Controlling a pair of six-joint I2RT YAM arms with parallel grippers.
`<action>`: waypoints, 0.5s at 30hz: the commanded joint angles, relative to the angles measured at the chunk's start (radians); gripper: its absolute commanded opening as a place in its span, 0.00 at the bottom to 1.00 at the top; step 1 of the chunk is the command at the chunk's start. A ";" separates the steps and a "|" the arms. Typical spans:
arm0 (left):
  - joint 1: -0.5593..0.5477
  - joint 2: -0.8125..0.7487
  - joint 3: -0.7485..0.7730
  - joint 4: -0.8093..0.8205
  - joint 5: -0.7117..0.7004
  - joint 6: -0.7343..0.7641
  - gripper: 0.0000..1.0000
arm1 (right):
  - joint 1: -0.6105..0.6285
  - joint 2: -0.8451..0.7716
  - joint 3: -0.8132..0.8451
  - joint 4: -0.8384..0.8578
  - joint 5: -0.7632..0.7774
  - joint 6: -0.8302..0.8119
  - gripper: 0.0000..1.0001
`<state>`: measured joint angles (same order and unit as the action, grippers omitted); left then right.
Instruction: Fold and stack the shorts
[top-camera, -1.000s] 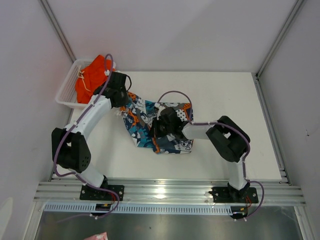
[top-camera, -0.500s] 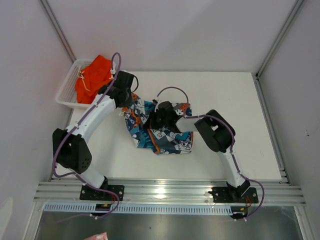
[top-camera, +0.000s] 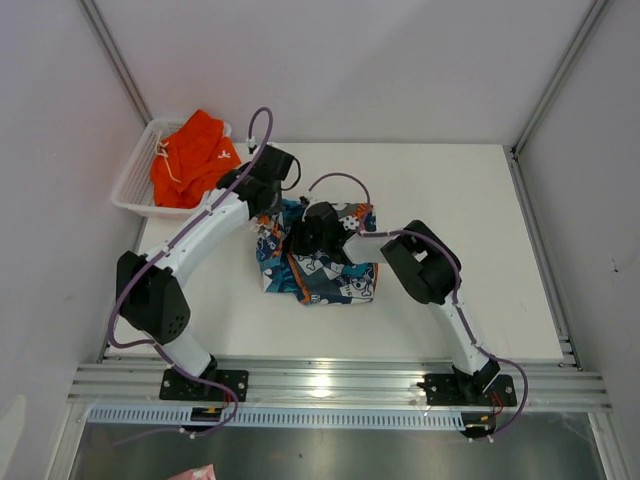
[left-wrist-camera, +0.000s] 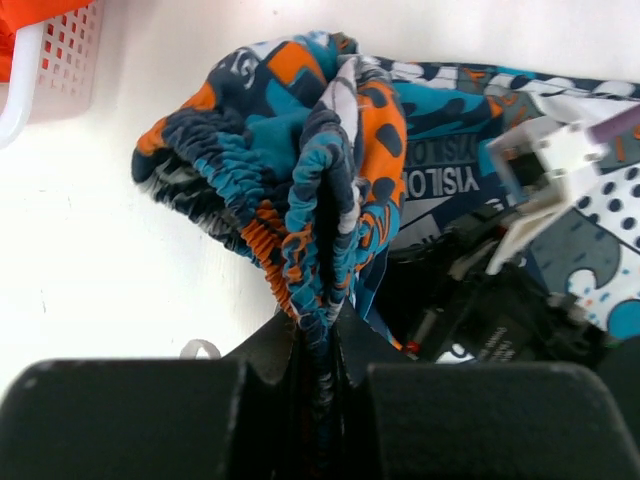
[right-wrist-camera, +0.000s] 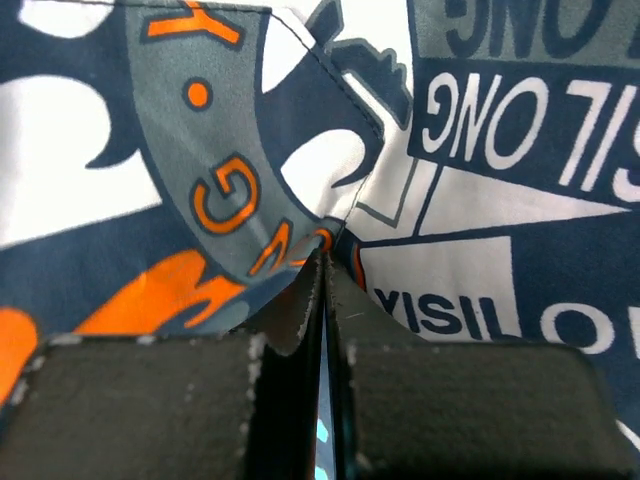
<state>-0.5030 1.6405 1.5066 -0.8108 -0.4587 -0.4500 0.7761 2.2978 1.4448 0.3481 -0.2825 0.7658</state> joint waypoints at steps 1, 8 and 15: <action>0.003 0.010 0.044 -0.004 -0.038 0.027 0.00 | -0.037 -0.073 -0.006 0.005 0.034 0.006 0.00; 0.004 0.002 0.046 -0.005 -0.051 0.043 0.00 | -0.087 -0.123 -0.018 0.020 0.066 0.004 0.00; 0.003 -0.011 0.032 0.002 -0.046 0.045 0.00 | -0.116 -0.052 0.087 0.012 0.043 0.013 0.00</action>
<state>-0.5007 1.6562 1.5093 -0.8127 -0.4793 -0.4332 0.6582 2.2322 1.4509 0.3405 -0.2428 0.7742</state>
